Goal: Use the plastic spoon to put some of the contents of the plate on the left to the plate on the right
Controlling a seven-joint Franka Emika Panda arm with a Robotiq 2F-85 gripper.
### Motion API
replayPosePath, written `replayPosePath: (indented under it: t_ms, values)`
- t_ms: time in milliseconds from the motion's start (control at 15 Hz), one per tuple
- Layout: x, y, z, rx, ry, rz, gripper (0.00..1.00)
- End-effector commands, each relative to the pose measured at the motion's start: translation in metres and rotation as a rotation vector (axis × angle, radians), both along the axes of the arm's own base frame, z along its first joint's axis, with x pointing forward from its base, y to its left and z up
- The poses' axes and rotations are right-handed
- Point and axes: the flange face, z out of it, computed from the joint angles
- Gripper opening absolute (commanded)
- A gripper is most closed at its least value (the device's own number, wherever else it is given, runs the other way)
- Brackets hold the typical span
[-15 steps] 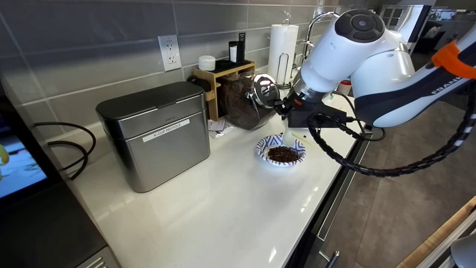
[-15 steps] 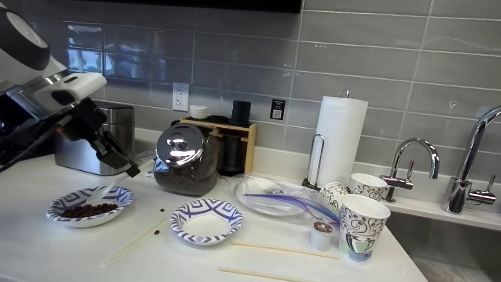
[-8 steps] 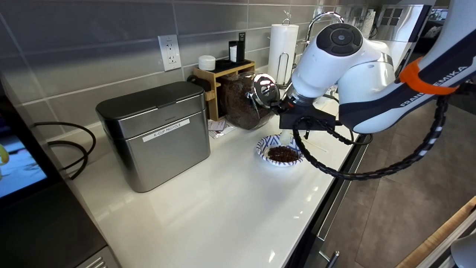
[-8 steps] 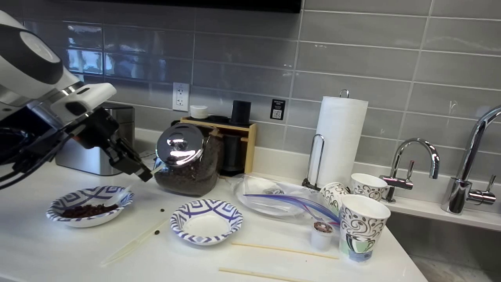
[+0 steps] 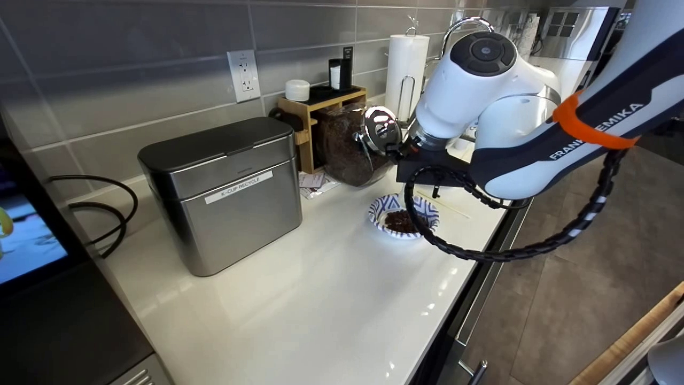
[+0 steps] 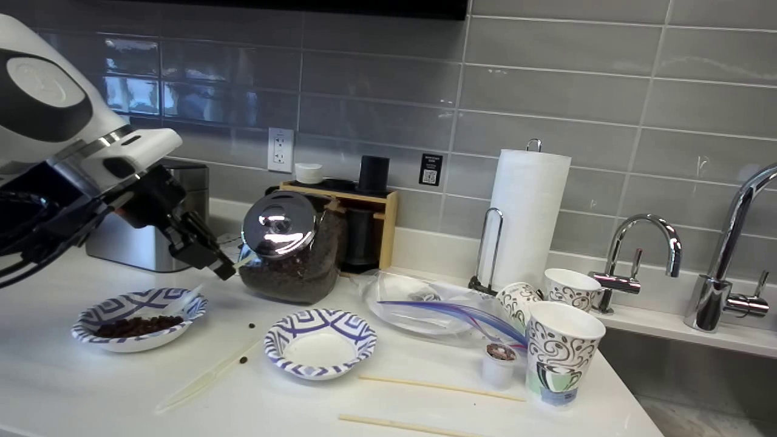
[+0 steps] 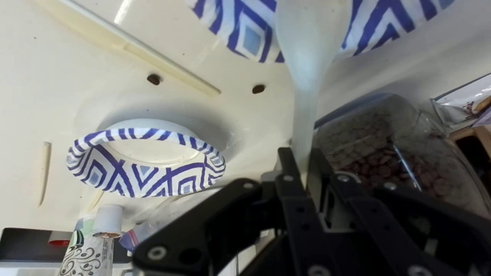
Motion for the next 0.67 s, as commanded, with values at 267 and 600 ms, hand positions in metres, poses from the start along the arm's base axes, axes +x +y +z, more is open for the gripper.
replayPosePath:
  t_ms: [267, 600]
  values:
    - [0.0, 0.02, -0.013, 0.008, -0.006, 0.019, 0.03]
    - [0.003, 0.023, -0.015, -0.03, -0.054, -0.006, 0.03]
